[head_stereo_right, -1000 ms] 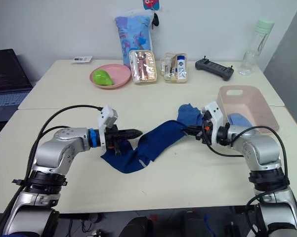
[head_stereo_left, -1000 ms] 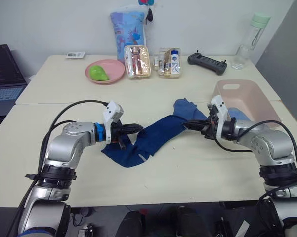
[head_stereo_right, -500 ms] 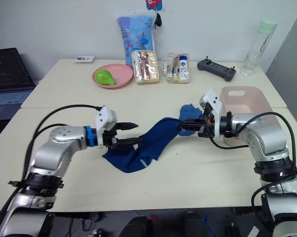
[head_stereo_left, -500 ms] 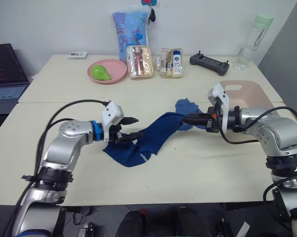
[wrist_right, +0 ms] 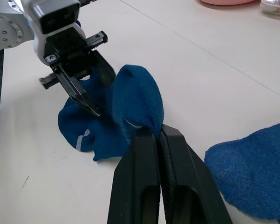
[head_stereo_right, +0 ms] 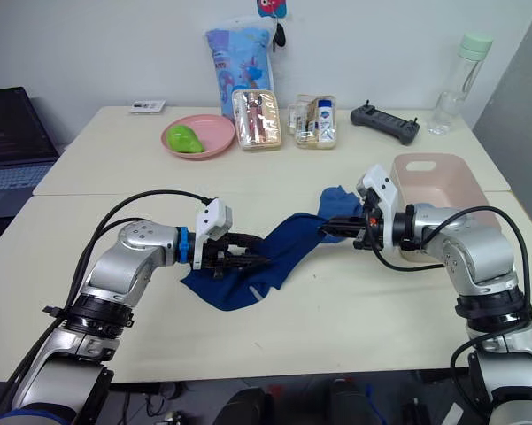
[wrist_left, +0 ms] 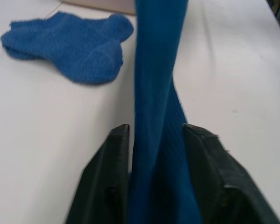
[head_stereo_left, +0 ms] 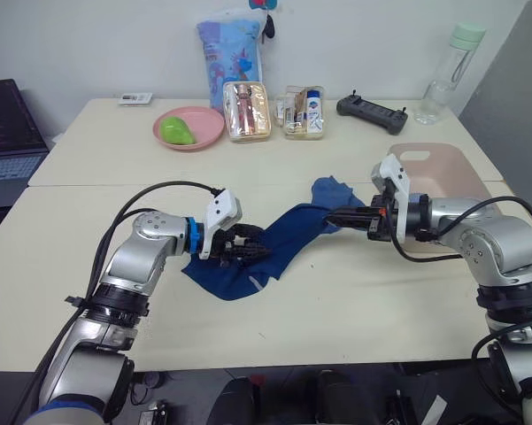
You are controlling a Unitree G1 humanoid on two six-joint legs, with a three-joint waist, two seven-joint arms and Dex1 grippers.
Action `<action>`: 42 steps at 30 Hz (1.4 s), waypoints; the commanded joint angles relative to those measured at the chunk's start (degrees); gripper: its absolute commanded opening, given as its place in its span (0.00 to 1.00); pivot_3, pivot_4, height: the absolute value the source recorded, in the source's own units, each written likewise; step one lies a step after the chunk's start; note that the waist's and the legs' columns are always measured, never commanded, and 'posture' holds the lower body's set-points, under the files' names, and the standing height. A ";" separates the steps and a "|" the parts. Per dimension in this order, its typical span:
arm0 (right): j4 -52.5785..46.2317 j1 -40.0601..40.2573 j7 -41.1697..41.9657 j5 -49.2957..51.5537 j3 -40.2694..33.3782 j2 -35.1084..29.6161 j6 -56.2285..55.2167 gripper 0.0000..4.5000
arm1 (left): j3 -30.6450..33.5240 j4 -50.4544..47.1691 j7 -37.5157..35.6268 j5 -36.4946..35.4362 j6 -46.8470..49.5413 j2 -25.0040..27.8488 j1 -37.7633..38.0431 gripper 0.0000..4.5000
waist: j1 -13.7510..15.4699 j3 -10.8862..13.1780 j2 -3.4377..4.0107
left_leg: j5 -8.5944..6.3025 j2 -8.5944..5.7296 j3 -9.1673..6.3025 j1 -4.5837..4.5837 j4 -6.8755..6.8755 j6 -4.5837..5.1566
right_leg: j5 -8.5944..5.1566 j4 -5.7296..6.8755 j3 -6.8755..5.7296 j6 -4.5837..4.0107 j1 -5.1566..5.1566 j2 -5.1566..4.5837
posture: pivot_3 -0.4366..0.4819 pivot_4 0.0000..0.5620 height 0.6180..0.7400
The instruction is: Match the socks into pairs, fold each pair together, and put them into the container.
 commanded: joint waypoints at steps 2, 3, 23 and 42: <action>0.43 -1.92 0.19 0.31 -0.87 0.43 -1.67 0.00 | 1.25 -3.00 0.25 -0.50 0.94 1.44 0.82 0.04 | -0.07 0.00 0.00 | 0.00 0.00 0.00 0.01 0.00 0.00 | 0.00 0.01 0.00 0.00 0.00 0.00 | 0.48 0.27 1.00; 0.87 -2.36 0.32 0.16 -0.68 0.65 -1.91 0.00 | 1.33 -3.60 0.36 -0.61 1.28 1.60 1.19 0.01 | -0.07 0.00 0.00 | 0.00 0.00 0.00 0.01 0.00 0.00 | 0.00 0.01 0.00 0.00 0.00 0.01 | 0.48 0.27 1.00; 15.51 -12.61 3.03 -13.11 16.31 15.45 -16.52 0.00 | 13.41 -29.74 31.45 -30.07 33.44 -19.97 18.15 0.01 | -0.07 -0.02 0.00 | 0.01 0.03 -0.03 0.02 0.05 -0.03 | 0.01 0.03 0.00 0.00 -0.01 0.00 | 0.48 0.27 1.00; 2.06 -2.72 5.49 -5.51 8.41 8.88 -4.55 0.77 | 19.98 -42.53 22.66 -30.21 28.27 5.27 35.08 0.95 | 0.30 0.04 0.10 | 0.00 0.03 -0.09 0.04 -0.05 -0.03 | 0.00 -0.05 -0.02 -0.04 0.01 -0.02 | 0.48 0.27 1.00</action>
